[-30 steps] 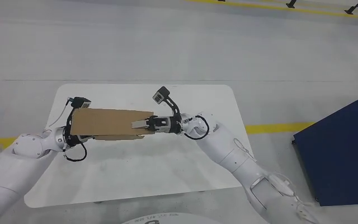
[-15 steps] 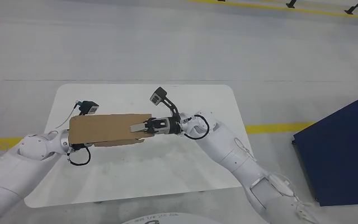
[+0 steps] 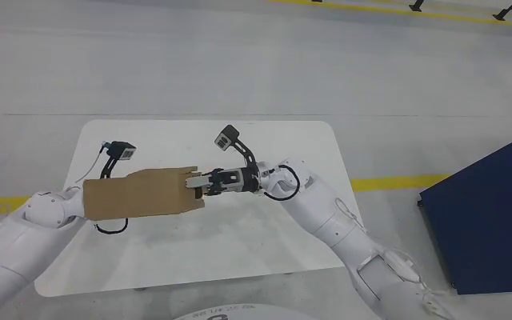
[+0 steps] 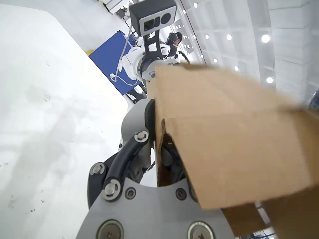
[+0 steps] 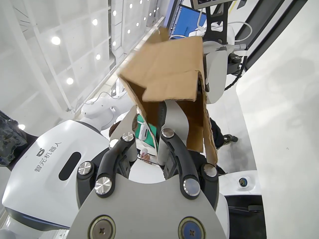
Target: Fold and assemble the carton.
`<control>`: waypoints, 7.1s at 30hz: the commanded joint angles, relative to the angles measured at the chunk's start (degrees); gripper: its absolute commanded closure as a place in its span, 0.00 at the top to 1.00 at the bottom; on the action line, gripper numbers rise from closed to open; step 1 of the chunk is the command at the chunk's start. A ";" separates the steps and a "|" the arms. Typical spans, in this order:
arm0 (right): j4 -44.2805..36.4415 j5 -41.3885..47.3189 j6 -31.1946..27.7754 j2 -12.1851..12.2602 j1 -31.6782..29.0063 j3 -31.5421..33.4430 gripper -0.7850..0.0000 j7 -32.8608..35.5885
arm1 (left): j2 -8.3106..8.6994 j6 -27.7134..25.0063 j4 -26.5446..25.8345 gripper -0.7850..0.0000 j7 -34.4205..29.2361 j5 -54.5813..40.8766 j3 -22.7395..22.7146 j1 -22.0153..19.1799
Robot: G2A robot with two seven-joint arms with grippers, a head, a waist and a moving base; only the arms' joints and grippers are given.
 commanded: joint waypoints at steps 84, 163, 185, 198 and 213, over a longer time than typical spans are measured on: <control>3.09 -4.88 -6.90 -5.33 0.04 -0.22 0.68 -10.63 | -10.47 16.10 16.74 0.00 -6.61 -8.69 -3.87 -1.21; 1.49 -9.08 3.48 -4.19 -2.21 1.74 0.42 -2.09 | -12.02 15.44 12.90 0.00 -8.80 2.52 -13.48 2.91; 2.17 -2.36 -1.25 -4.32 -3.41 5.09 0.00 -3.30 | -11.64 15.49 7.83 1.00 -6.43 7.55 -15.88 4.77; 0.98 3.90 -4.13 -3.86 -5.79 10.14 0.00 -3.05 | -11.64 15.49 7.83 1.00 -6.43 7.55 -15.88 4.77; 0.69 4.00 -4.37 -3.82 -6.00 10.42 0.00 -3.19 | -11.64 15.49 7.83 1.00 -6.43 7.55 -15.88 4.77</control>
